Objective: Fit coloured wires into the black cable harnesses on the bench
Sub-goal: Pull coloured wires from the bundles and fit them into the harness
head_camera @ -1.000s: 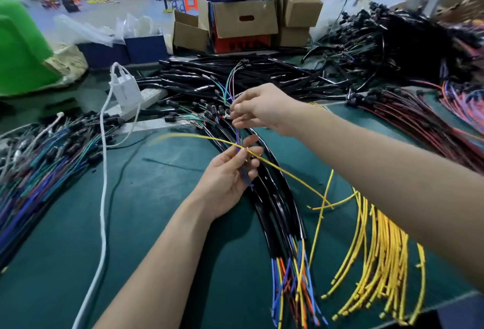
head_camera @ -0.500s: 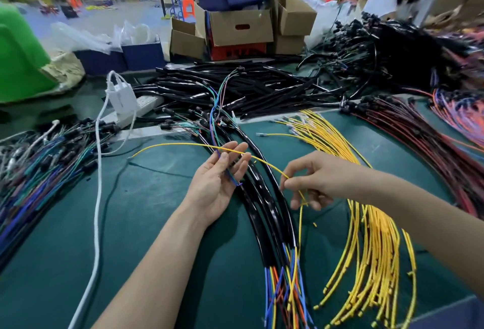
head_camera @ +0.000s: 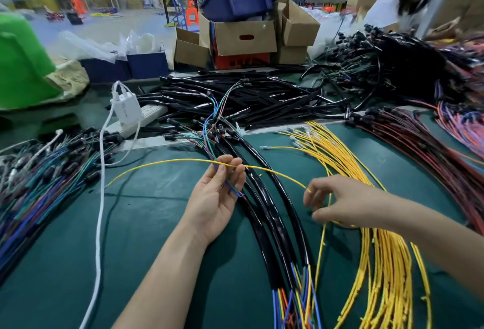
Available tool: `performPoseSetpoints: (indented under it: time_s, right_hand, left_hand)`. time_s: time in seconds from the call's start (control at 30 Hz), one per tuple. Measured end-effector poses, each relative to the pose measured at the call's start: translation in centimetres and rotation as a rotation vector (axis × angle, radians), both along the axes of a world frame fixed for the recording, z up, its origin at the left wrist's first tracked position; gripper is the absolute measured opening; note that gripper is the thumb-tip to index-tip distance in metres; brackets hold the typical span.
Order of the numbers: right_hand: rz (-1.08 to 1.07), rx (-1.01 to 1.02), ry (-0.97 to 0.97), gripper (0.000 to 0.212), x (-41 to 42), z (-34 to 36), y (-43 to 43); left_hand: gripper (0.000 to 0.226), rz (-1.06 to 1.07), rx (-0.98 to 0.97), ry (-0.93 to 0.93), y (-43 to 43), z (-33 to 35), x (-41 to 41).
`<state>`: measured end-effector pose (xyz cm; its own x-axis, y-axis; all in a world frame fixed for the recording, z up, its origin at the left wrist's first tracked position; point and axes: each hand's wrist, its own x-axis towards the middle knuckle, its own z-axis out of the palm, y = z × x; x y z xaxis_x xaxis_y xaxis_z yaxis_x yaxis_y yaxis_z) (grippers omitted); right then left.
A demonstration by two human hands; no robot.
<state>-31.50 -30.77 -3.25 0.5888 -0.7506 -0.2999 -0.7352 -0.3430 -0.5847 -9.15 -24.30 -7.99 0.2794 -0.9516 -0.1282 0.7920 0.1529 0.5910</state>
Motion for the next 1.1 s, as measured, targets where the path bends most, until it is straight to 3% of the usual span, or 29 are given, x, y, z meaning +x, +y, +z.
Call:
performPoseSetpoints:
  time_s: [0.23,0.3,0.5,0.67,0.87,0.93,1.1]
  right_hand:
    - [-0.095,-0.116,-0.377,0.003,2.7,0.4,0.3]
    - [-0.151,-0.144,-0.451,0.008,2.9,0.4,0.5]
    - [-0.129,-0.053,-0.232,0.008,2.0,0.6,1.4]
    - [-0.229,0.049,-0.565,0.002,4.4,1.2,2.5]
    - [-0.350,-0.091,-0.593,0.010,8.7,-1.3,4.3]
    - [-0.378,-0.036,-0.633,0.010,9.2,-1.7,4.6]
    - [-0.369,0.331,-0.844,0.012,9.4,-1.9,5.0]
  left_hand:
    - [0.022,-0.075,0.027,-0.015,0.1,0.1,-0.5]
    - [0.022,-0.076,0.030,-0.015,0.1,0.1,-0.5]
    - [0.024,-0.092,0.028,-0.005,0.3,0.4,-0.6]
    - [0.021,-0.146,-0.022,-0.023,0.1,0.2,-0.7]
    - [0.032,-0.165,-0.050,-0.067,0.1,-0.2,-1.1]
    - [0.031,-0.168,-0.060,-0.065,0.2,-0.2,-1.0]
    - [0.020,-0.177,-0.066,-0.053,0.3,-0.2,-0.9]
